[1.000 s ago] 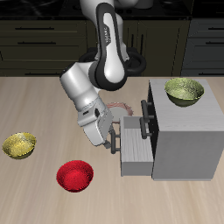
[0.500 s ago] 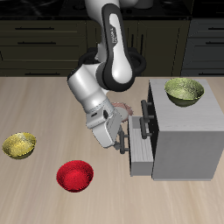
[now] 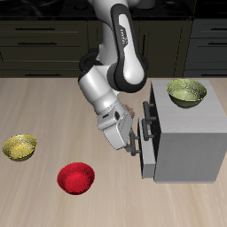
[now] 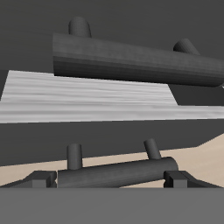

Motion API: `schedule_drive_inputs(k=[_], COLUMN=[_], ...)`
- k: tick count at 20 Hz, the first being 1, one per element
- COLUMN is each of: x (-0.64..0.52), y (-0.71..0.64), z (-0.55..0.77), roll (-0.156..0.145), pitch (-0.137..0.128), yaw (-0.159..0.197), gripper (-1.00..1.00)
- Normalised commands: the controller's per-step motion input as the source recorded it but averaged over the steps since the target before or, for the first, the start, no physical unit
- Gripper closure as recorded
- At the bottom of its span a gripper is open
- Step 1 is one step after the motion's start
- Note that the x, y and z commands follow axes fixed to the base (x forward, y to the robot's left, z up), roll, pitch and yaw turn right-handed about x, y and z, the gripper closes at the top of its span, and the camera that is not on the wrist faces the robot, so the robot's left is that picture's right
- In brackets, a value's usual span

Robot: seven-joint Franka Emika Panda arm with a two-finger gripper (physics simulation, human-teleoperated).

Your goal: Close the bottom drawer of the white cabinet and place the green bowl on the plate

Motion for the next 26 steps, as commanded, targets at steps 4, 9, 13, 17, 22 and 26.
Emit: schedule_drive_inputs(k=[4, 9, 13, 17, 22, 26], x=[-0.05, -0.04, 0.05, 0.12, -0.08, -0.23], y=[0.29, 0.24, 0.21, 0.42, 0.44, 0.09], z=[-0.14, -0.12, -0.09, -0.07, -0.26, 0.16], roll=[0.025, 0.03, 0.009, 0.02, 0.054, 0.027], pitch=[-0.013, -0.035, -0.03, -0.084, 0.007, 0.018], yaw=[-0.012, 0.002, -0.015, -0.065, 0.037, -0.013], gripper=[-1.0, -1.0, -1.0, -1.0, -1.0, -1.0])
